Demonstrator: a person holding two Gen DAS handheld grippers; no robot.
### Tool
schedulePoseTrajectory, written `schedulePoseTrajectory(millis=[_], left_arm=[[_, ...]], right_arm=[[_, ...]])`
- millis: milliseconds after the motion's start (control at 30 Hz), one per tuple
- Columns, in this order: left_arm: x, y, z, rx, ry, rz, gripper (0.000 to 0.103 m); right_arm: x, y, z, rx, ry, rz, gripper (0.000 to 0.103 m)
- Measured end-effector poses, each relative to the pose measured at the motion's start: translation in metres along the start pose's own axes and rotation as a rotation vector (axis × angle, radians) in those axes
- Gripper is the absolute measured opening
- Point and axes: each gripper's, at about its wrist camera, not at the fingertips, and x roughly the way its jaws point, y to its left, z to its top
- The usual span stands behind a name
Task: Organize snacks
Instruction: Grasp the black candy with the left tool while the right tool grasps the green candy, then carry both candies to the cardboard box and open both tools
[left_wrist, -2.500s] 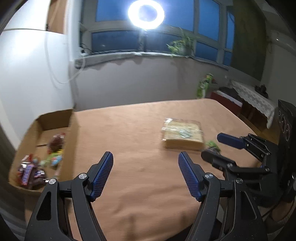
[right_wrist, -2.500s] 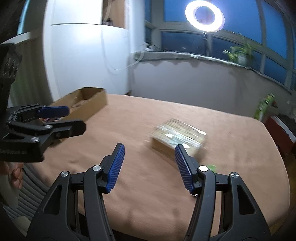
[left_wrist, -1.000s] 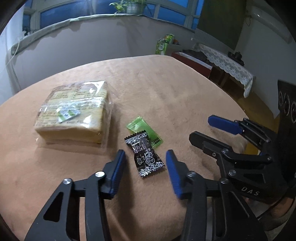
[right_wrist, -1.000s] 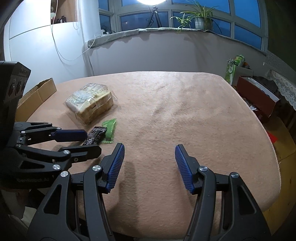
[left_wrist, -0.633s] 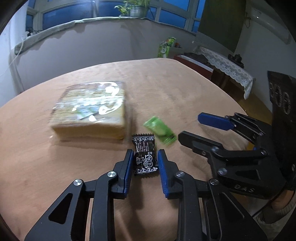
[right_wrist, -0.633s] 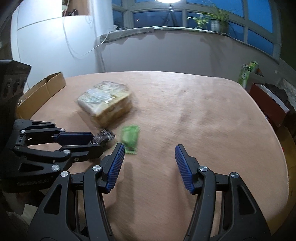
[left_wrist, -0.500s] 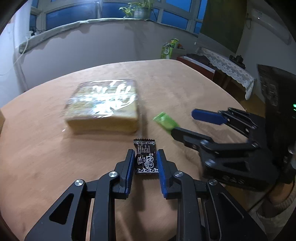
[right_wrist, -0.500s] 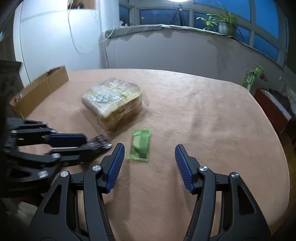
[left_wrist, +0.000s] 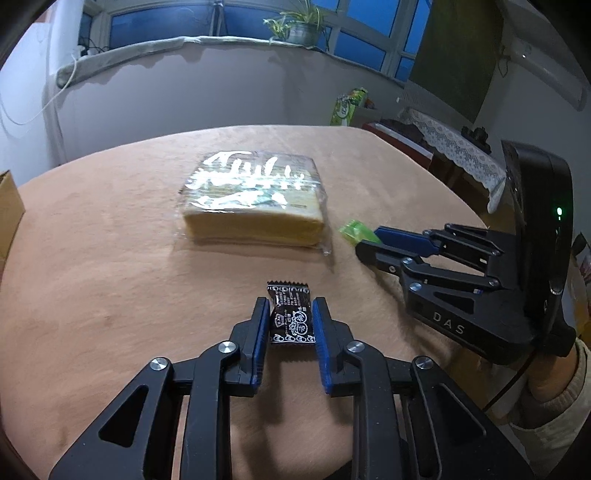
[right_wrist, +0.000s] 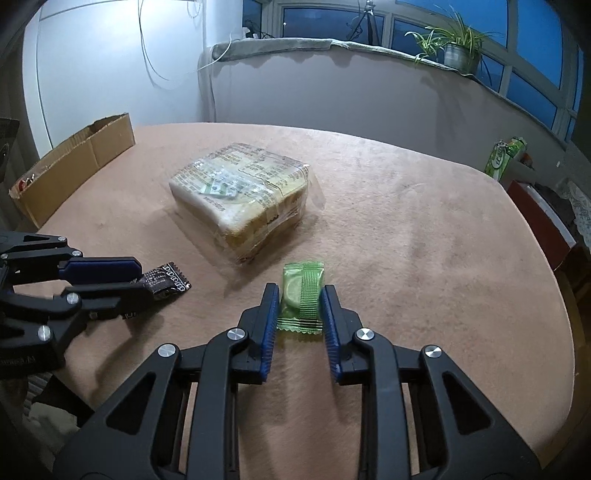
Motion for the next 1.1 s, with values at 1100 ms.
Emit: schedulePoseTrajectory(millis=[1100], left_arm=[[-0.026,0.013,0.0,0.021,-0.056,0.1,0.024]], right_arm=[[-0.019,0.0,-0.008,0.046,-0.041,0.004,0.024]])
